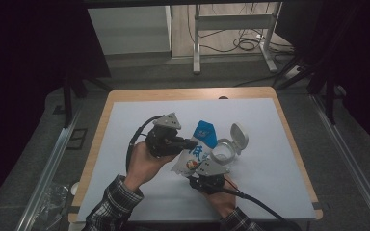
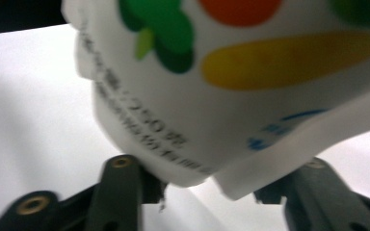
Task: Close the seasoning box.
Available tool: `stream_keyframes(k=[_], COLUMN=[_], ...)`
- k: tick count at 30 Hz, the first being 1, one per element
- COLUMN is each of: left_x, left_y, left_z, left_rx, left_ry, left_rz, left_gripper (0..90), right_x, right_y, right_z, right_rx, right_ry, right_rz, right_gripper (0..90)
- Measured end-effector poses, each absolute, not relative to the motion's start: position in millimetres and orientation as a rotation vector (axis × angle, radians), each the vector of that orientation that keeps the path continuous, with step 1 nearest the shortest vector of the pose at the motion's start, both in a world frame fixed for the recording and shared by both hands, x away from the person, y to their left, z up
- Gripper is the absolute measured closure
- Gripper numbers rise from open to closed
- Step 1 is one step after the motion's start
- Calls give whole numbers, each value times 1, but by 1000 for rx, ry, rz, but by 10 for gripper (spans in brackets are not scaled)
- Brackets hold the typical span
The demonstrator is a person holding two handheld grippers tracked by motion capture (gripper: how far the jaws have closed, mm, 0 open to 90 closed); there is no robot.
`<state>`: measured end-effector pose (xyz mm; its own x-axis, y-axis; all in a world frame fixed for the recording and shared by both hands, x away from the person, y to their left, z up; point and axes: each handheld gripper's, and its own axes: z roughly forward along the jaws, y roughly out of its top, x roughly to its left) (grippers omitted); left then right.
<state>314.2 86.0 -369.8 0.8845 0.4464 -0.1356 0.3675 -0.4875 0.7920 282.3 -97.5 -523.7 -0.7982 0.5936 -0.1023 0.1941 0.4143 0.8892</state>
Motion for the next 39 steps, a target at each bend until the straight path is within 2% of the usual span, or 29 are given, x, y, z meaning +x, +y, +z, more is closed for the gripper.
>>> stream_keyframes(k=[8, 39], left_x=[323, 350], left_y=[78, 38], left_z=[-368, -364], left_rx=[2199, 2368], left_ry=[572, 542], left_rz=[130, 85], left_gripper=[900, 900], right_x=[283, 284], right_y=[-100, -109], right_z=[-525, -531], right_rx=[735, 970], right_ry=[2327, 2356], right_rz=[1380, 1540], right_gripper=[654, 638])
